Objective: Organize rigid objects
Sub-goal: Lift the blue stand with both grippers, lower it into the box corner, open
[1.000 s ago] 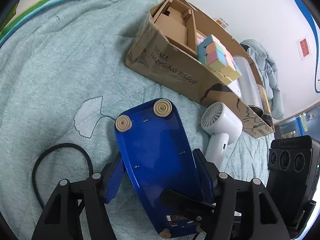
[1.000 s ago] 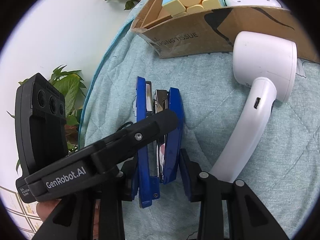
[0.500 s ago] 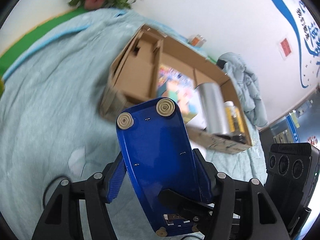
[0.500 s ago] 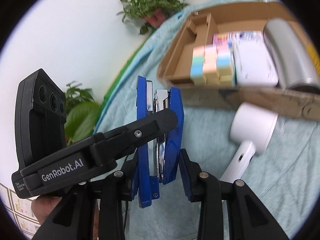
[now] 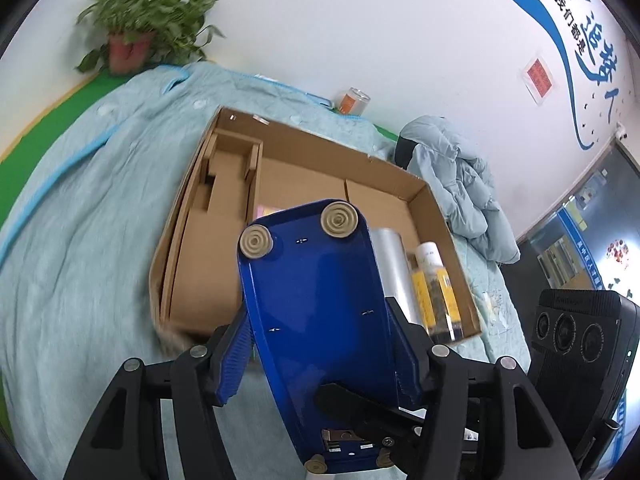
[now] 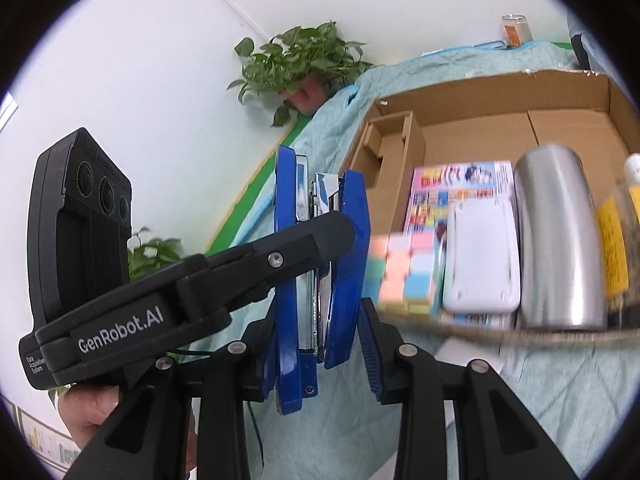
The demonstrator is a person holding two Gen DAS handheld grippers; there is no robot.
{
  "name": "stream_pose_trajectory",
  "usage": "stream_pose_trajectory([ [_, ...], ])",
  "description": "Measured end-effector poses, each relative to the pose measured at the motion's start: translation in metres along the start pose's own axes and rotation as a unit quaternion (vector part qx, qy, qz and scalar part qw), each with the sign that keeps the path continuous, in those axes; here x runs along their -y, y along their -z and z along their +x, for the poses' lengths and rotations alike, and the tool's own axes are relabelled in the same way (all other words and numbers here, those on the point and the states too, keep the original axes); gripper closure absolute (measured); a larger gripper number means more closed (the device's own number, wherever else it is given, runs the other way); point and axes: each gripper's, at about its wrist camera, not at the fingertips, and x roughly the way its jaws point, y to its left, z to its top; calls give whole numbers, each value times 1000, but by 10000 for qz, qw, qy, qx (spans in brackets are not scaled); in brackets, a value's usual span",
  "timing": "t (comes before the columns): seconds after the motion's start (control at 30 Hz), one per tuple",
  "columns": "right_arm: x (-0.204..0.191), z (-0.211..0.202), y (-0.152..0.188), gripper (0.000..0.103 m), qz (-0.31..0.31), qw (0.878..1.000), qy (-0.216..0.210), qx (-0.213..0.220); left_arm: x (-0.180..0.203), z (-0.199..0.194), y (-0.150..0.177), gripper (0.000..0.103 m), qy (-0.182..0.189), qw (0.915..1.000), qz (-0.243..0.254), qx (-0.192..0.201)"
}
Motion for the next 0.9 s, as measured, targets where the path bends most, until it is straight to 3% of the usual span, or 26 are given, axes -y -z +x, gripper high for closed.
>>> stream_pose_trajectory([
  [0.27,6,15,-31,69,154,9999,-25,-26,-14,25,-57,46,9,9999,113,-103],
  [0.53,7,50,-59,69,320,9993,0,-215,-49,52,-93,46,-35,9994,68,-346],
  [0.9,18,92,-60,69,730,9951,-14,-671,-95,93,-93,46,-89,9972,-83,-738],
])
